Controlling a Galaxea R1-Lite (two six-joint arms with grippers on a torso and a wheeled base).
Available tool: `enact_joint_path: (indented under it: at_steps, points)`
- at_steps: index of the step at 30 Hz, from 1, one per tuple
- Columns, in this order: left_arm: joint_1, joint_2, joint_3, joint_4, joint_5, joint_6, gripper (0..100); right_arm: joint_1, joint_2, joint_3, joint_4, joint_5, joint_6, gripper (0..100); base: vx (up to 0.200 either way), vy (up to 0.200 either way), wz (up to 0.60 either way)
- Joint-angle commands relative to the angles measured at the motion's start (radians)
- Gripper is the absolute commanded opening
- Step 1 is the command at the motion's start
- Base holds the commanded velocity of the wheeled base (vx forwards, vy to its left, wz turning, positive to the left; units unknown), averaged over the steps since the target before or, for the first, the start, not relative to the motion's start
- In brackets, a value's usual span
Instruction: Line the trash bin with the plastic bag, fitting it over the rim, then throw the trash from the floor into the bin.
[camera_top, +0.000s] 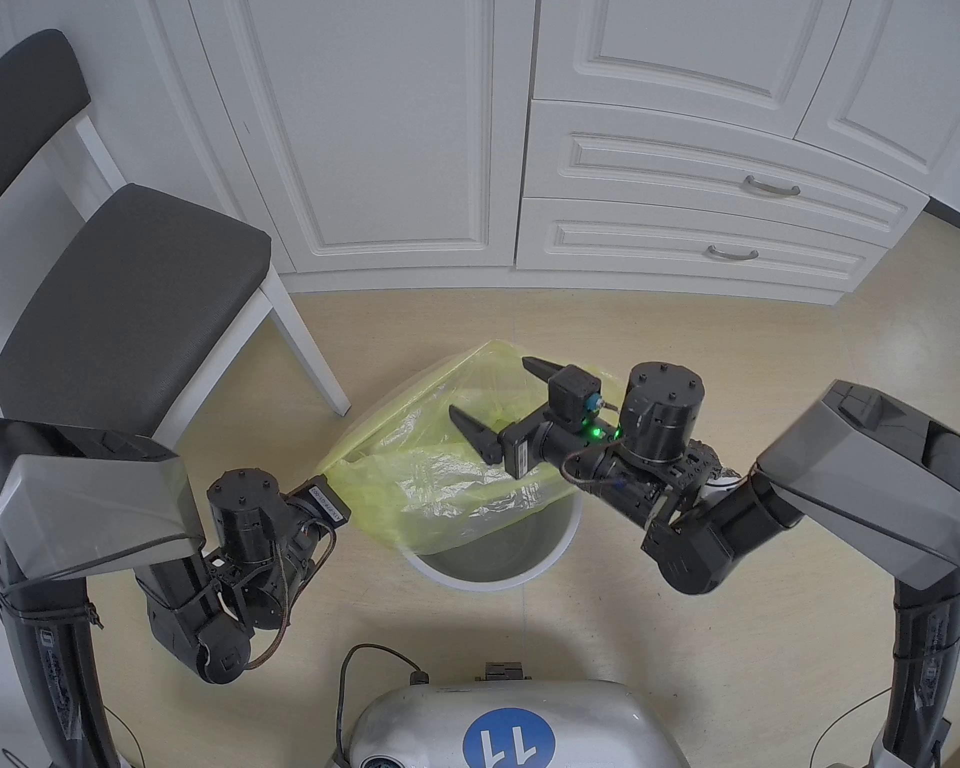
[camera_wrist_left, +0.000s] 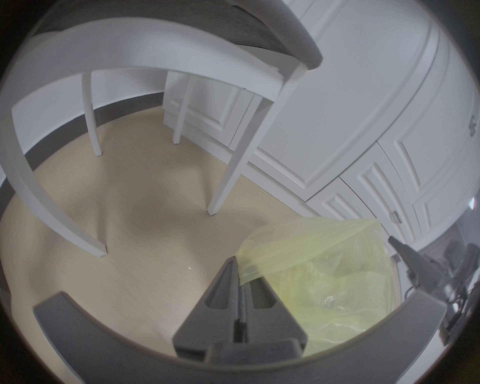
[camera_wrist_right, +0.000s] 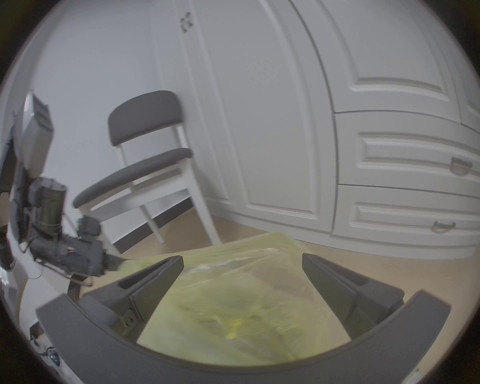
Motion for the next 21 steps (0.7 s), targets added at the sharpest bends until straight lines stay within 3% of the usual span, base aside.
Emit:
enact_joint_path:
  at_steps: [1,8,9,15,21]
  points:
    - [-0.028,-0.078,0.072,0.0,-0.002,0.102,0,0.089,-0.121,0.184,-0.048,0.025,-0.075,100,0.0,0.0,0.0]
    - [-0.051,-0.091,0.091,0.002,-0.001,0.145,0,0.087,-0.131,0.212,-0.052,0.046,-0.075,100,0.0,0.0,0.0]
    - [-0.053,-0.091,0.101,0.0,-0.002,0.149,100,0.09,-0.135,0.216,-0.052,0.049,-0.075,100,0.0,0.0,0.0]
    - [-0.051,-0.167,0.157,0.002,-0.037,0.198,100,0.096,-0.143,0.269,-0.074,0.076,-0.095,100,0.0,0.0,0.0]
    - [-0.05,-0.315,0.238,0.003,-0.142,0.272,100,0.095,-0.141,0.278,-0.067,0.077,-0.098,100,0.0,0.0,0.0]
